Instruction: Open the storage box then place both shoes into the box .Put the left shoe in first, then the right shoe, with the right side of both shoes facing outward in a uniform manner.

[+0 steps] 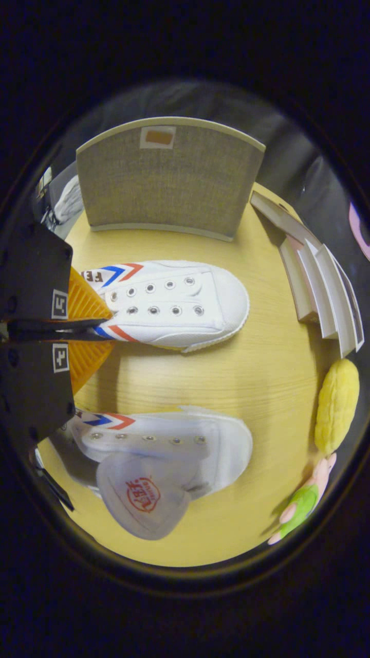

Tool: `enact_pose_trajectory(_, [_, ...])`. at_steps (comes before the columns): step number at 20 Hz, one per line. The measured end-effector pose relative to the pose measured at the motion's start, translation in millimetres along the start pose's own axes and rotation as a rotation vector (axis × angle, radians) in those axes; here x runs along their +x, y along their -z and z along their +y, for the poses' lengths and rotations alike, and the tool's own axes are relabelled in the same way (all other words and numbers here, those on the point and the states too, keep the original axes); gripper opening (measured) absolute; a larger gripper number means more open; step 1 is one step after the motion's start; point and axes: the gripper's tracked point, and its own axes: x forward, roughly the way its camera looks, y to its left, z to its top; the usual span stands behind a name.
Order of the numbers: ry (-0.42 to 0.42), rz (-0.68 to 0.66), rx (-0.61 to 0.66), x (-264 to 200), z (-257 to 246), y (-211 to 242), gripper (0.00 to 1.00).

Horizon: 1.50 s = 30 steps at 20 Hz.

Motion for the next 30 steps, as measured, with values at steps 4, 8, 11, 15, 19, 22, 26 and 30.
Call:
enact_pose_trajectory(4, [-0.065,-0.005,0.108,-13.3,12.0,5.2,0.03])
enact_pose_trajectory(8, [-0.155,-0.039,0.184,-44.4,27.4,-0.7,0.03])
enact_pose_trajectory(11, [-0.179,-0.102,0.167,-82.4,45.1,-19.9,0.03])
enact_pose_trajectory(15, [-0.204,-0.176,0.121,-133.7,85.6,-47.2,0.03])
enact_pose_trajectory(19, [-0.179,-0.192,0.051,-156.8,133.9,-59.6,0.03])
enact_pose_trajectory(22, [-0.162,-0.171,-0.008,-147.5,175.3,-58.8,0.03])
enact_pose_trajectory(26, [-0.168,-0.151,-0.039,-129.2,225.5,-54.7,0.03])
enact_pose_trajectory(30, [-0.137,-0.139,-0.071,-97.1,263.3,-42.6,0.03])
